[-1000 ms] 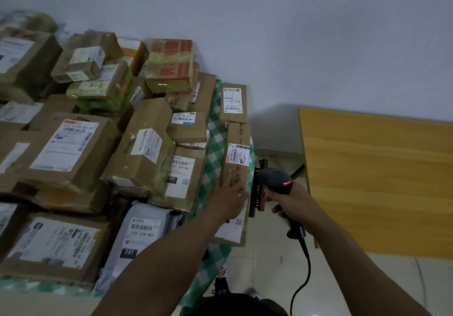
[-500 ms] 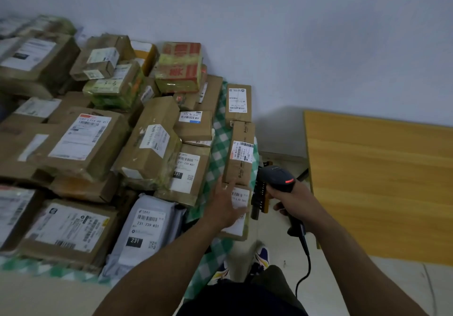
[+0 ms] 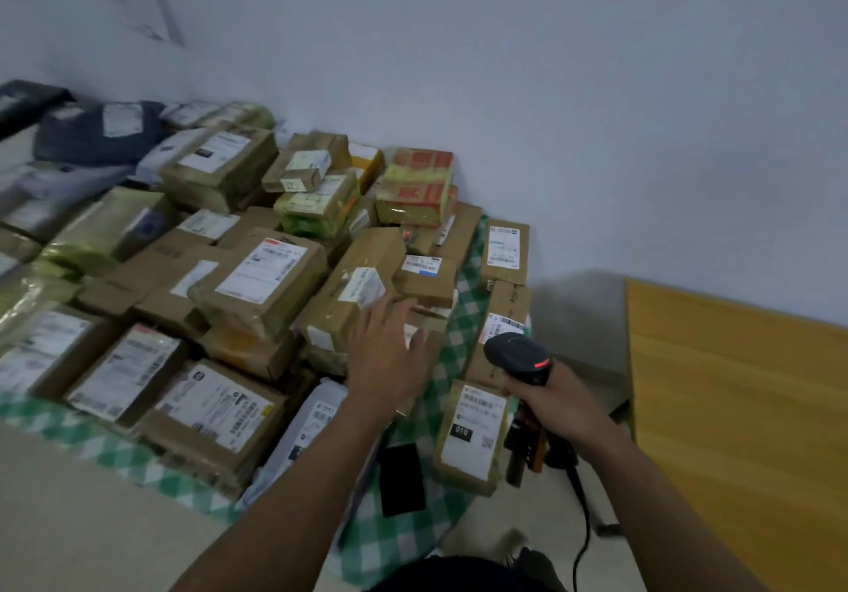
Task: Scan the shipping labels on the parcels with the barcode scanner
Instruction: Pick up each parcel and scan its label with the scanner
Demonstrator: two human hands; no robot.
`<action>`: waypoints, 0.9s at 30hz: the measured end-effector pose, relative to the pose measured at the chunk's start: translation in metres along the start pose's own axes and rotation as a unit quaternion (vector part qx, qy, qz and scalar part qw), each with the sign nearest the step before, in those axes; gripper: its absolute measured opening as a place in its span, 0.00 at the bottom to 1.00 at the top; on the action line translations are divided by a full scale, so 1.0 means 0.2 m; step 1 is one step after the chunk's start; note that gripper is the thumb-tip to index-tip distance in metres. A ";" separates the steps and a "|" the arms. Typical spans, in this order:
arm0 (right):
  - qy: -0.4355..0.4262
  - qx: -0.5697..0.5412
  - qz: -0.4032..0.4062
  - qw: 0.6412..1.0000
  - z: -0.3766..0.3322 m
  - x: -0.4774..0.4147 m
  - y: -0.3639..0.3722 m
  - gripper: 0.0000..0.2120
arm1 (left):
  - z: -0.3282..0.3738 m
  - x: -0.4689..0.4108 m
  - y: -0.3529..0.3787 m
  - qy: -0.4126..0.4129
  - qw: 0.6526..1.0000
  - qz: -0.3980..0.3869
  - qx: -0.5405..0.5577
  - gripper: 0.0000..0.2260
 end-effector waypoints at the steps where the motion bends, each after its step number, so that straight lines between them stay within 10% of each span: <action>1: -0.010 0.005 -0.010 1.000 -0.04 -0.01 0.03 0.13 | -0.06 -0.04 -0.06 -0.026 0.999 0.000 -0.024 0.21; 8: -0.050 0.023 -0.055 0.997 -0.20 -0.04 0.15 0.18 | -0.33 -0.16 -0.15 -0.164 0.973 -0.152 -0.059 0.33; 20: -0.078 -0.003 -0.024 0.997 -0.26 -0.06 0.10 0.11 | -0.31 -0.13 -0.18 -0.173 0.979 -0.106 -0.031 0.30; 23: -0.095 -0.046 0.019 0.994 -0.32 -0.05 0.02 0.13 | -0.15 -0.11 -0.19 -0.114 0.974 -0.094 0.173 0.31; 27: -0.151 -0.058 0.102 0.982 -0.44 -0.02 -0.12 0.16 | 0.07 -0.07 -0.16 -0.128 0.880 -0.133 0.437 0.26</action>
Point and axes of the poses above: each hand's wrist, its own x-axis away from the middle knuckle, its own y-axis out of the palm, z = x × y, the point moved 5 cm from there along -x, towards the middle knuckle, and after that the axes turned 2 degrees about x, right-handed, at the moved point
